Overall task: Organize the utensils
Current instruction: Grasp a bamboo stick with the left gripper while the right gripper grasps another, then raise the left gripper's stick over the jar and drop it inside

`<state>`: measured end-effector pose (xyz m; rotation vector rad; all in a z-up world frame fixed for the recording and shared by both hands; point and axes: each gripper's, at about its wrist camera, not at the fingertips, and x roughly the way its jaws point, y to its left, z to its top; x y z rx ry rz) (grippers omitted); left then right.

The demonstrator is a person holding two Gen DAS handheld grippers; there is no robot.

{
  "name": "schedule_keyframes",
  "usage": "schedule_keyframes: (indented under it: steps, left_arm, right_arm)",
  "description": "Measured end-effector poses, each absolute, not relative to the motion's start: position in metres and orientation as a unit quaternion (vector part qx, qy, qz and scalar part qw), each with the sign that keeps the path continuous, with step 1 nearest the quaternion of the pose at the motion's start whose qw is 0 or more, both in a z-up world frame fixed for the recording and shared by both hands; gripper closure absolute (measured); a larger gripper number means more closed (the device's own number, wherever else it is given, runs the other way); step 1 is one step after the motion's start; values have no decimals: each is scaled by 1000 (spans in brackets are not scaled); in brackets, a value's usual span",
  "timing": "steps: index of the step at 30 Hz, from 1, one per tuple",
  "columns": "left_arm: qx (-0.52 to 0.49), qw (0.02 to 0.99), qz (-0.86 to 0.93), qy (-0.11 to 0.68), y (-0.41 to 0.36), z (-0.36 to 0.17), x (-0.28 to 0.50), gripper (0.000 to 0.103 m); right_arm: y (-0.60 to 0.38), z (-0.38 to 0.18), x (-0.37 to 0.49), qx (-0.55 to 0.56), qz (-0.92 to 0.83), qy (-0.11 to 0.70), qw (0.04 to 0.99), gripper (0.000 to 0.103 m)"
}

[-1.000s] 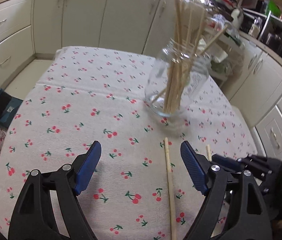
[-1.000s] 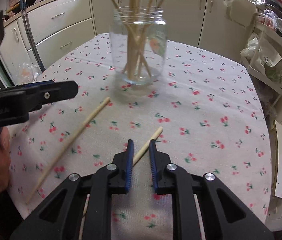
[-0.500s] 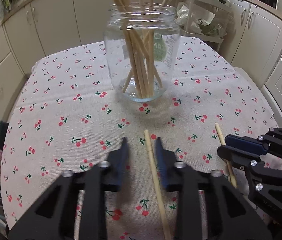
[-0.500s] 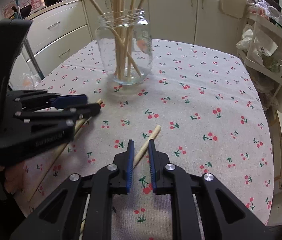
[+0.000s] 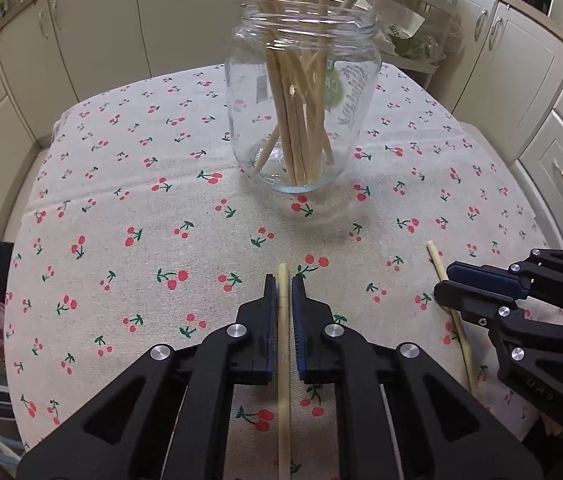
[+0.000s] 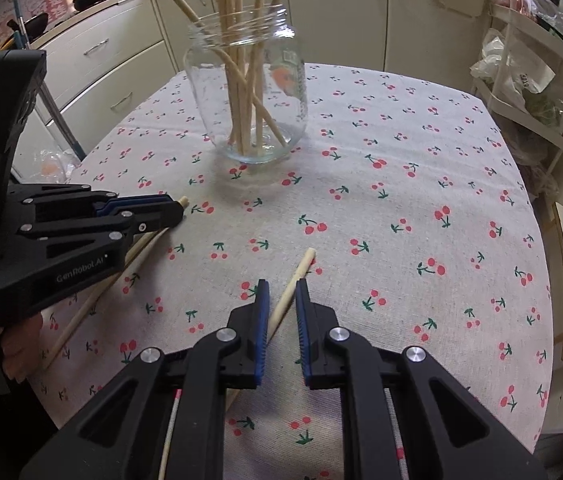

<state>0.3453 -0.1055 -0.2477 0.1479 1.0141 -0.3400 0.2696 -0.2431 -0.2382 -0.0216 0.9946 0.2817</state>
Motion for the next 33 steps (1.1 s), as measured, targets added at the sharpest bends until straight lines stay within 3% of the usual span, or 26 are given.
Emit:
schedule_keyframes:
  steps: [5, 13, 19, 22, 27, 33]
  left_arm:
    - [78, 859, -160, 481, -107, -246, 344, 98]
    - [47, 853, -156, 496, -87, -248, 346, 97]
    - [71, 853, -158, 493, -93, -248, 348, 97]
    - [41, 856, -159, 490, -85, -243, 349, 98]
    - [-38, 901, -176, 395, -60, -193, 339, 98]
    - [-107, 942, -198, 248, -44, -116, 330, 98]
  right_arm:
    - [-237, -238, 268, -28, 129, 468, 873, 97]
    - [-241, -237, 273, -32, 128, 486, 864, 96]
    - [-228, -237, 268, -95, 126, 472, 867, 97]
    - [-236, -236, 269, -56, 130, 475, 869, 97]
    - [-267, -226, 264, 90, 140, 436, 884, 97]
    - [-282, -214, 256, 173, 138, 382, 897, 97]
